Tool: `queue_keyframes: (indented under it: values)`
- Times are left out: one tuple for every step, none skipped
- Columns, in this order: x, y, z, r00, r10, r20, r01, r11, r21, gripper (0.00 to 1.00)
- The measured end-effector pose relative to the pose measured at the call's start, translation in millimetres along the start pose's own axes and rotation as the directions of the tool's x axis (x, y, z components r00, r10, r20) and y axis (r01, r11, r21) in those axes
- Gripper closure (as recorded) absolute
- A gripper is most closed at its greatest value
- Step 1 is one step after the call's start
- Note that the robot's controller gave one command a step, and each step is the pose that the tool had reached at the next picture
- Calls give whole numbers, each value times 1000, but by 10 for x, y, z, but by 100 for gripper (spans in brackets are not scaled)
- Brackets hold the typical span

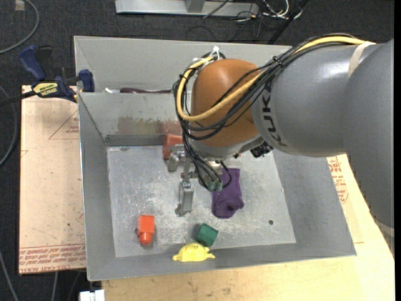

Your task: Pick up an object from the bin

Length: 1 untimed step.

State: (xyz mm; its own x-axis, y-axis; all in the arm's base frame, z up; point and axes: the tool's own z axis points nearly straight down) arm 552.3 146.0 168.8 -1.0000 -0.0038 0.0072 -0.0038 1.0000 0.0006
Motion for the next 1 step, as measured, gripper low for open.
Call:
queue_keyframes:
  values:
    - [-18,-6,-46,1000,3,8,-3,1000,-1,0]
